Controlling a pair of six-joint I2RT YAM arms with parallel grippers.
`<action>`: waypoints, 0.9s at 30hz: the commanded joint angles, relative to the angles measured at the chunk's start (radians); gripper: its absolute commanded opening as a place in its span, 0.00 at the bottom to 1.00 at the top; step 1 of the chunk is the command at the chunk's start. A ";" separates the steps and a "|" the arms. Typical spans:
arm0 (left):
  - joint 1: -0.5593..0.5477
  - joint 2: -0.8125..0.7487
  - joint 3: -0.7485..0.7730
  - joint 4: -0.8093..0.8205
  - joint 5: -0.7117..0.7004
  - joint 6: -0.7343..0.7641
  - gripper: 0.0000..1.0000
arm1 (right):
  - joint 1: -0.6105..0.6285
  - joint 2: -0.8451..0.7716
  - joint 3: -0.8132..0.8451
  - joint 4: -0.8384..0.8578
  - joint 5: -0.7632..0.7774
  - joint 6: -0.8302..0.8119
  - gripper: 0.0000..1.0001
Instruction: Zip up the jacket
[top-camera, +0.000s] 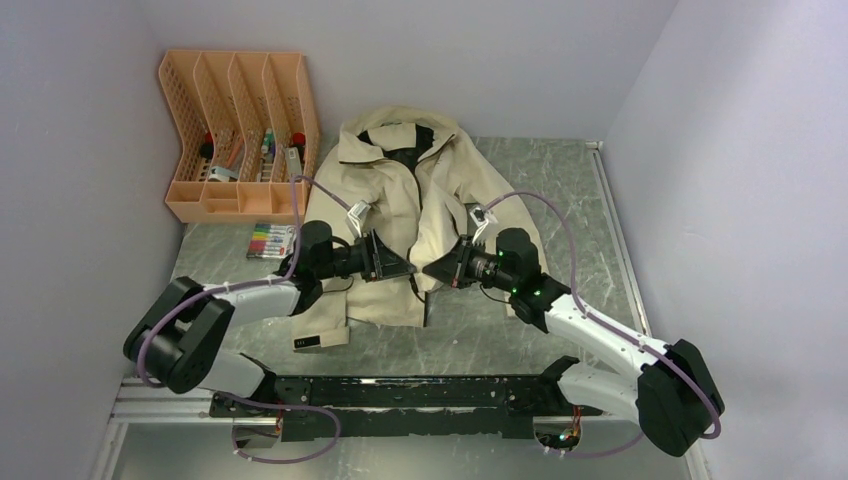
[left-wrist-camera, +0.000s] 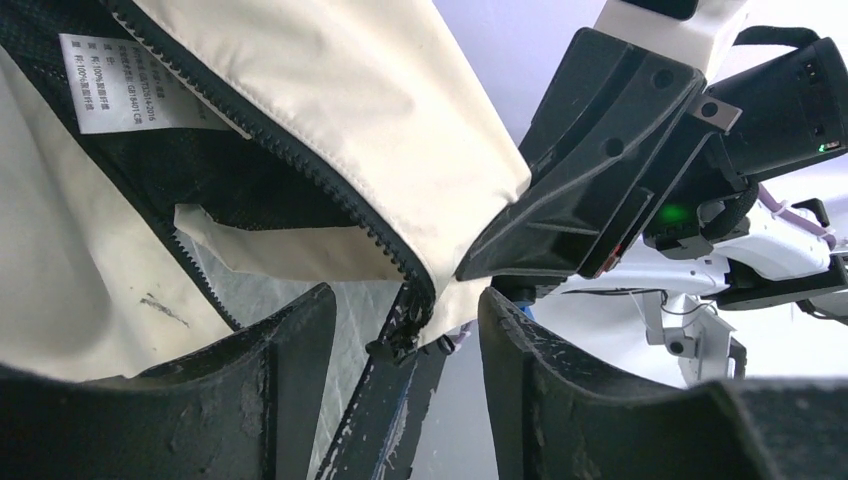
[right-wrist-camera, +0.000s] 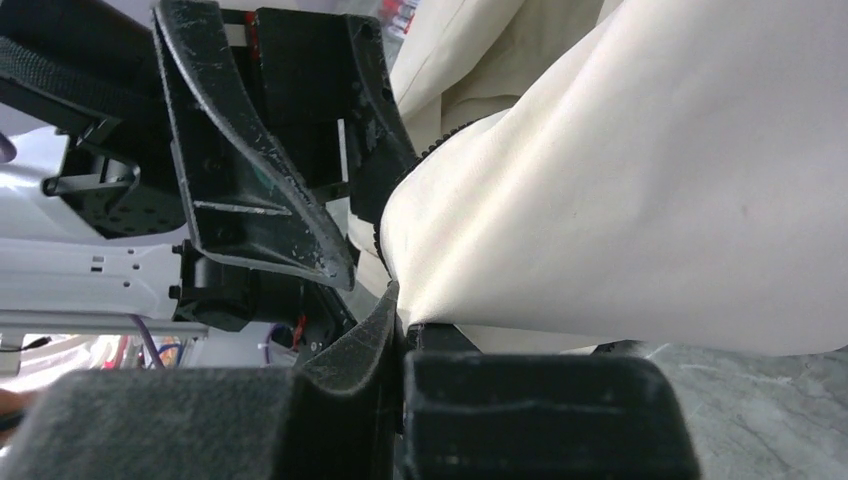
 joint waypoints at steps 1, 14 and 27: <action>-0.011 0.057 -0.020 0.193 0.061 -0.065 0.59 | -0.009 -0.011 -0.026 0.067 -0.065 0.017 0.00; -0.013 0.155 0.001 0.389 0.127 -0.158 0.54 | -0.013 -0.017 -0.079 0.126 -0.111 0.052 0.00; -0.021 0.285 -0.031 0.742 0.166 -0.352 0.39 | -0.013 -0.028 -0.108 0.181 -0.140 0.084 0.00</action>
